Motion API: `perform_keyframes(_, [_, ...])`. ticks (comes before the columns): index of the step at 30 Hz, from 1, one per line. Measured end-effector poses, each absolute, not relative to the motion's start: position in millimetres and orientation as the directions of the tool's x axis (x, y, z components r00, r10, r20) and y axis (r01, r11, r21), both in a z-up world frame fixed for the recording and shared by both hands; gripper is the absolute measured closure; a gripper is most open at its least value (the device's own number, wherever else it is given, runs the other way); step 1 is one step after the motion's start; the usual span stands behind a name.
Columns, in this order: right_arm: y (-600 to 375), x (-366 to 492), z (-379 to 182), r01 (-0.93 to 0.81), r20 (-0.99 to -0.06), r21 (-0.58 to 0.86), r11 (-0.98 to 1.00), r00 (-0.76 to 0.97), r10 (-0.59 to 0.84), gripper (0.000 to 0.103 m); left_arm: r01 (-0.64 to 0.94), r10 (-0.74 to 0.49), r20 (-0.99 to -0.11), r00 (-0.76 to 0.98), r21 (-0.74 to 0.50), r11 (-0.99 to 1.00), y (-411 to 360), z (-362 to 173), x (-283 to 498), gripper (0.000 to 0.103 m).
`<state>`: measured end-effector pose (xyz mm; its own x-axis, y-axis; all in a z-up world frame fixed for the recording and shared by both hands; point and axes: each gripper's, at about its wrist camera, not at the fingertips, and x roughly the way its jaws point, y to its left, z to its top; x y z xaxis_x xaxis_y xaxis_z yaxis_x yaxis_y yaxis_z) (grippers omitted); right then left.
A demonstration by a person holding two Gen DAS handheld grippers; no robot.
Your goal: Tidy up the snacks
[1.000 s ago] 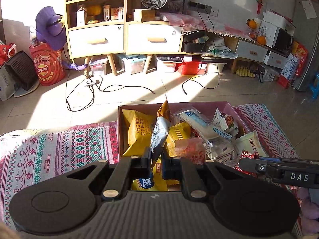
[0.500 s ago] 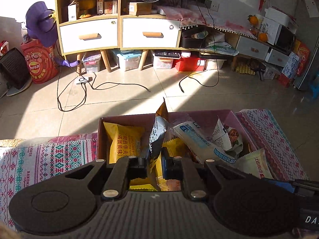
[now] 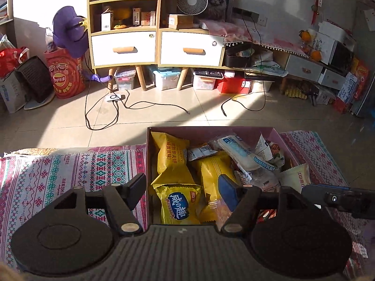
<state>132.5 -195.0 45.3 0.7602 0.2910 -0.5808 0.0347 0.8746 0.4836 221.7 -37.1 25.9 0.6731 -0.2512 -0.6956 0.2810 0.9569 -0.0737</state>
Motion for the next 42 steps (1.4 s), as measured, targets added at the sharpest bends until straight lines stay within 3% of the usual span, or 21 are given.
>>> perform_keyframes(5, [-192.8, 119.4, 47.7, 0.039, -0.58, 0.471, 0.881, 0.766, 0.276, 0.031, 0.25, -0.252, -0.707, 0.661, -0.109, 0.962, -26.0, 24.2, 187.9, 0.016])
perform_keyframes(18, [-184.5, 81.7, 52.3, 0.084, -0.646, 0.403, 0.911, 0.731, 0.219, 0.016, 0.187, -0.183, -0.738, 0.65, -0.077, 0.979, -14.2, 23.6, 112.4, 0.004])
perform_keyframes(31, [-156.0, 36.0, 50.9, 0.116, -0.745, 0.181, 0.977, 0.665, 0.059, 0.003, 0.114, -0.034, -0.763, 0.646, 0.052, 0.992, -14.1, 16.0, 69.4, 0.0])
perform_keyframes(42, [-140.2, 19.3, 38.0, 0.126, -0.748, 0.043, 0.991, 0.662, -0.052, 0.001, 0.081, -0.01, -0.774, 0.634, 0.054, 0.995, -13.1, 16.1, 49.6, 0.0])
